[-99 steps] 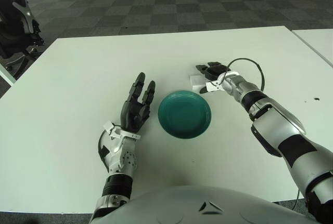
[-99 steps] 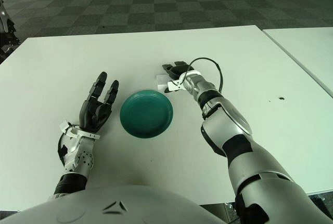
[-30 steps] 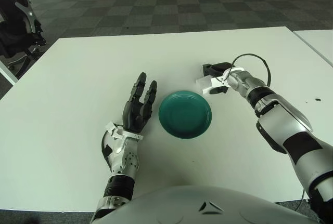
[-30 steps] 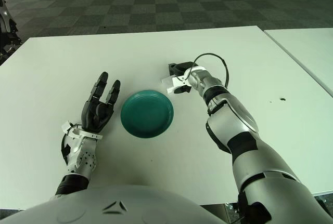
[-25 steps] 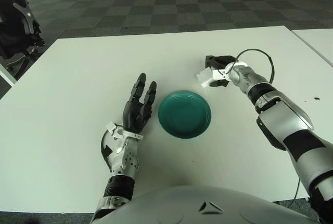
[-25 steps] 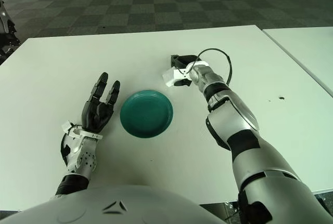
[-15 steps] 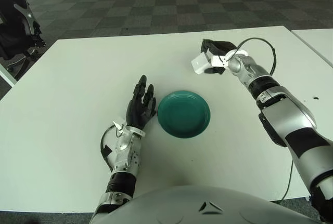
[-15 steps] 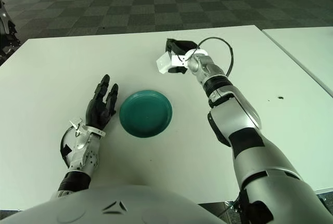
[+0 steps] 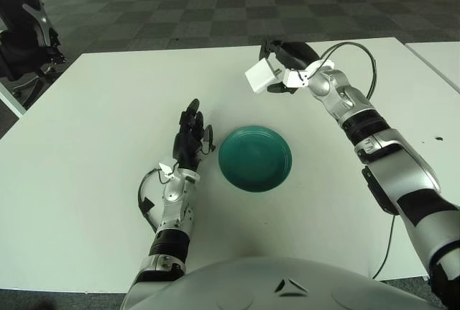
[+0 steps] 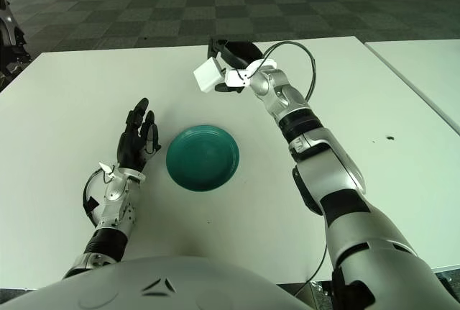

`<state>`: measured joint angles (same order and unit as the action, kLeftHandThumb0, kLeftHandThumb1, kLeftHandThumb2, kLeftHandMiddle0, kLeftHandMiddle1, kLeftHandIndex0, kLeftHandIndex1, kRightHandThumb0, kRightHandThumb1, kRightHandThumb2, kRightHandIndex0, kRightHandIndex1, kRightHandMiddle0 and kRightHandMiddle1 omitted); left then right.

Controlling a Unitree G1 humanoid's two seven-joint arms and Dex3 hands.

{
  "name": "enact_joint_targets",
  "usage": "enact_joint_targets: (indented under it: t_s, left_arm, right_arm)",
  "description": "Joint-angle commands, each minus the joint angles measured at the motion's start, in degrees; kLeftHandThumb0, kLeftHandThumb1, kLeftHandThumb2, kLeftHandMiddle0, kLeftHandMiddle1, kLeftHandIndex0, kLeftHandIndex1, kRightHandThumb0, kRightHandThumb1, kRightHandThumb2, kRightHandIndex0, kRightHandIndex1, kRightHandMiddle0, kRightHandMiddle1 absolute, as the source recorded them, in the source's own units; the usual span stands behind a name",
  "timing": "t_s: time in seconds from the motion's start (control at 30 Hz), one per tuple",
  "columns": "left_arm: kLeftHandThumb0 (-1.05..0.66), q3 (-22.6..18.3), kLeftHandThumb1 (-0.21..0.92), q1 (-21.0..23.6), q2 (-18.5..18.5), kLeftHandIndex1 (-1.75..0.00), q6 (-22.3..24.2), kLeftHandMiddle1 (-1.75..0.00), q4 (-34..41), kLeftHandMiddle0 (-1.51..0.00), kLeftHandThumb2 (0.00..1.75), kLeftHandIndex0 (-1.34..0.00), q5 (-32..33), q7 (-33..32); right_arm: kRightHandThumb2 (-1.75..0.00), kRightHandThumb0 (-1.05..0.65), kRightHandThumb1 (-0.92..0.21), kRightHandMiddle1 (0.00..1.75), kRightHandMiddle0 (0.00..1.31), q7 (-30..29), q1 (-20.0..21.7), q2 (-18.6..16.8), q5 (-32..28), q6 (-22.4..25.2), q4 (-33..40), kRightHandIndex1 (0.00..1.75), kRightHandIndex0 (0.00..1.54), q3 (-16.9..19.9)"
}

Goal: Put the charger into the plate.

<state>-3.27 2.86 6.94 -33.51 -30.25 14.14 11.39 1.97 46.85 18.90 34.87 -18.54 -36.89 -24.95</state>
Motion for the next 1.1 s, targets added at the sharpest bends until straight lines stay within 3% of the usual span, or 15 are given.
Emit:
enact_joint_targets:
  t_s: [0.0,0.2,0.37,0.67,1.07]
  left_arm:
    - [-0.76,-1.5,0.92,-6.3,4.5,-0.69,-2.1,-0.02,-10.1,-0.16,0.85,0.0,0.5,-1.0]
    - [-0.77,-2.1,0.92,-6.3,4.9,-0.72,-2.2,-0.02,-10.4,-0.18,0.85,0.0,0.6,-1.0]
    - [-0.76,-2.6,0.92,-6.2,5.2,-0.73,-2.8,-0.02,-10.8,-0.19,0.85,0.0,0.3,-1.4]
    - [-0.76,-3.1,0.92,-6.4,5.5,-0.74,-4.1,-0.02,-11.2,-0.19,0.84,0.0,-0.1,-2.3]
    - [-0.77,-3.1,0.92,-7.0,5.8,-0.74,-4.4,-0.01,-10.4,-0.2,0.85,0.0,0.8,-1.3]
  right_arm:
    - [-1.38,-0.5,-0.26,1.75,0.66,2.0,-4.2,1.7,-1.6,-0.7,6.5,1.75,1.18,1.3]
    - [-1.39,-0.5,-0.25,1.75,0.67,7.4,-11.8,2.6,-3.5,0.2,18.5,1.75,1.18,1.7]
    - [-1.4,-0.5,-0.25,1.75,0.67,10.3,-14.9,2.6,-3.9,1.1,22.6,1.75,1.17,1.3]
    - [-1.37,-0.49,-0.27,1.75,0.65,14.5,-17.6,1.9,-1.9,1.7,24.4,1.75,1.14,-0.9]
    - [-1.31,-0.48,-0.32,1.75,0.61,21.6,-19.8,4.5,-0.2,1.7,28.6,1.75,1.08,-3.2]
